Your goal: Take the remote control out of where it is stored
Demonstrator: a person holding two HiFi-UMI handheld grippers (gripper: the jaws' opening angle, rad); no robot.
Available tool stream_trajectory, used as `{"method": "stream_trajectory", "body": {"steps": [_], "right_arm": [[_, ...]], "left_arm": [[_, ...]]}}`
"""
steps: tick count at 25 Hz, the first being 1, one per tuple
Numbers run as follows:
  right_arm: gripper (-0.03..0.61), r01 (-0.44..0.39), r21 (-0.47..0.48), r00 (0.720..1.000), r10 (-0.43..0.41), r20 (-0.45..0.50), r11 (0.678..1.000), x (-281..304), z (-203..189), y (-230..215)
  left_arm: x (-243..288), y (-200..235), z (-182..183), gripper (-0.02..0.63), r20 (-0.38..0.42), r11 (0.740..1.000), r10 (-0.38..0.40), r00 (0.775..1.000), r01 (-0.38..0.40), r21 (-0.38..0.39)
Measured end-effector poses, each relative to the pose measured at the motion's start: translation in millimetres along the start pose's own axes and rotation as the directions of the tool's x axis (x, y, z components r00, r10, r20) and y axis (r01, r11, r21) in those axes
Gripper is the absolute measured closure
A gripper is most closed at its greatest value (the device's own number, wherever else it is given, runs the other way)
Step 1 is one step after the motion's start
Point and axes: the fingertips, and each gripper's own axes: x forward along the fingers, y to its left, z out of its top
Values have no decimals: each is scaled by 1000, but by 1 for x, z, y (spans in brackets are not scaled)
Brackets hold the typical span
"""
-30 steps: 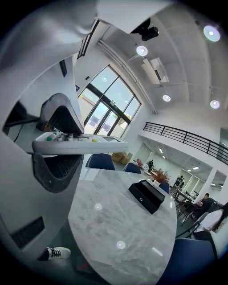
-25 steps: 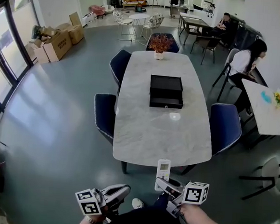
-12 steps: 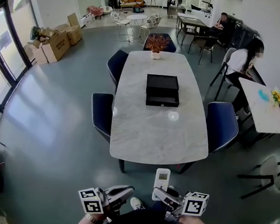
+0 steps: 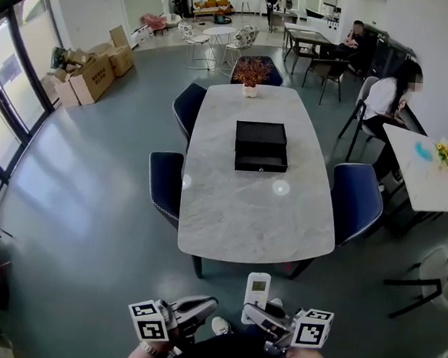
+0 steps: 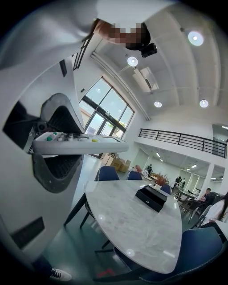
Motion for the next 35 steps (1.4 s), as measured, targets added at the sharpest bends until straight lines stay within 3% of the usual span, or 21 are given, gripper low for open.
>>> {"method": "stream_trajectory", "body": {"steps": [35], "right_arm": [[436,-26,-32,999,26,-20,999,-12,-3,3]], "left_arm": [[9,-9,-8,609,8,1000,-5,1000,5,11]]}}
